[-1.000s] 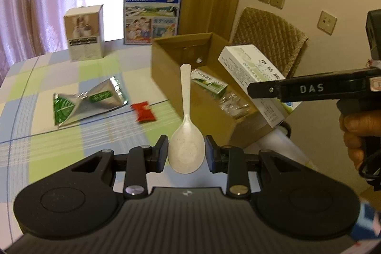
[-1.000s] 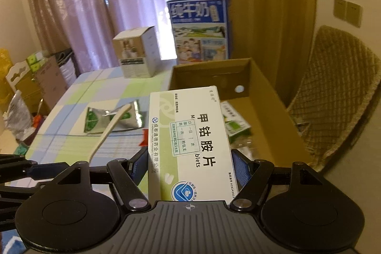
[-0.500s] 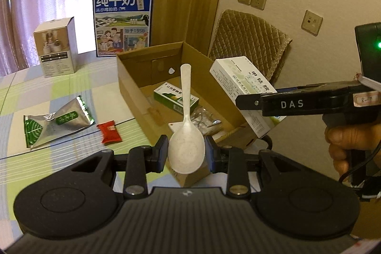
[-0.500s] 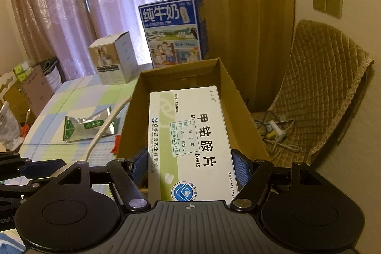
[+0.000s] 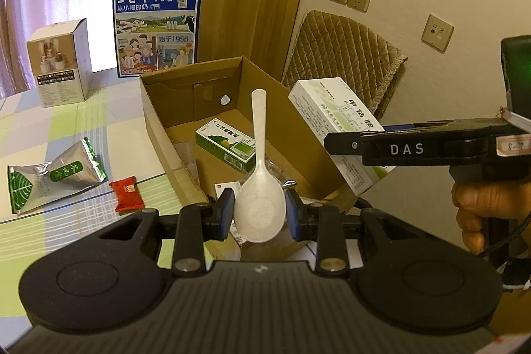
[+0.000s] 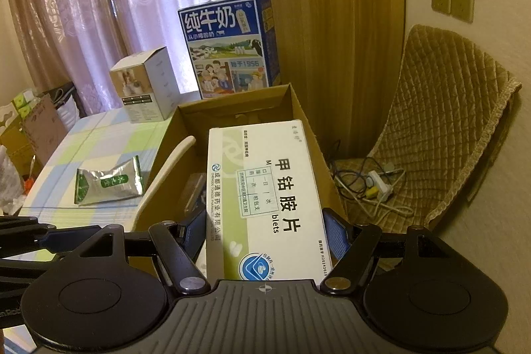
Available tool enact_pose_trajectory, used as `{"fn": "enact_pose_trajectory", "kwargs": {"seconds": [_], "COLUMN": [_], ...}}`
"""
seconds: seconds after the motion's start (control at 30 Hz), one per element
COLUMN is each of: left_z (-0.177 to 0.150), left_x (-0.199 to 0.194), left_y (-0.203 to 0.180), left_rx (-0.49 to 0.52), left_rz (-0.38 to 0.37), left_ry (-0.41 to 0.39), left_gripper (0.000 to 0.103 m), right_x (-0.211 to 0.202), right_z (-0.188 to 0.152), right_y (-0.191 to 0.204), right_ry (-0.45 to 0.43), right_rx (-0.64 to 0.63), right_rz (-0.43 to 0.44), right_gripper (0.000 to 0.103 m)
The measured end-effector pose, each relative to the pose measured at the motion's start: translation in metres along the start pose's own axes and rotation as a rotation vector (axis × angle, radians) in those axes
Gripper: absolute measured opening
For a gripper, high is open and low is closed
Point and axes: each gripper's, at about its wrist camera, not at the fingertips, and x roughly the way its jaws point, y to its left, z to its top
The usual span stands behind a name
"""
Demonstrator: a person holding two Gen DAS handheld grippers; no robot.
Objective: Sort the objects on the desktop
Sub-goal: 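Carry the tablet box and spoon over the cardboard box with both tools, then lower the tablet box and spoon into the cardboard box and open both tools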
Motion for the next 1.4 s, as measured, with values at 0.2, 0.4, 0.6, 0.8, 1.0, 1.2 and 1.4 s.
{"fn": "enact_pose_trajectory", "kwargs": {"seconds": [0.2, 0.4, 0.6, 0.8, 1.0, 1.2, 1.4], "left_z": [0.005, 0.010, 0.012, 0.014, 0.005, -0.005, -0.010], "left_x": [0.013, 0.025, 0.034, 0.038, 0.035, 0.027, 0.024], "left_y": [0.001, 0.003, 0.004, 0.001, 0.008, 0.018, 0.021], "left_rx": [-0.007, -0.019, -0.035, -0.040, -0.029, -0.061, -0.068], "left_rz": [0.010, 0.015, 0.014, 0.060, 0.085, 0.086, 0.084], "left_ry": [-0.002, -0.002, -0.006, -0.033, -0.021, -0.016, -0.016], "left_gripper": [0.027, 0.027, 0.027, 0.032, 0.042, 0.042, 0.043], "right_x": [0.012, 0.021, 0.023, 0.026, 0.029, 0.030, 0.031], "right_z": [0.002, 0.003, 0.004, 0.005, 0.003, 0.002, 0.005], "right_y": [-0.002, -0.003, -0.004, -0.005, -0.007, -0.002, 0.004], "right_ry": [0.016, 0.025, 0.026, 0.026, 0.033, 0.037, 0.035], "right_rx": [-0.006, -0.009, -0.009, -0.006, -0.002, -0.005, -0.013], "right_rz": [0.000, -0.001, -0.003, -0.008, -0.011, -0.005, -0.001], "right_gripper": [0.069, 0.069, 0.069, 0.069, 0.069, 0.069, 0.069]}}
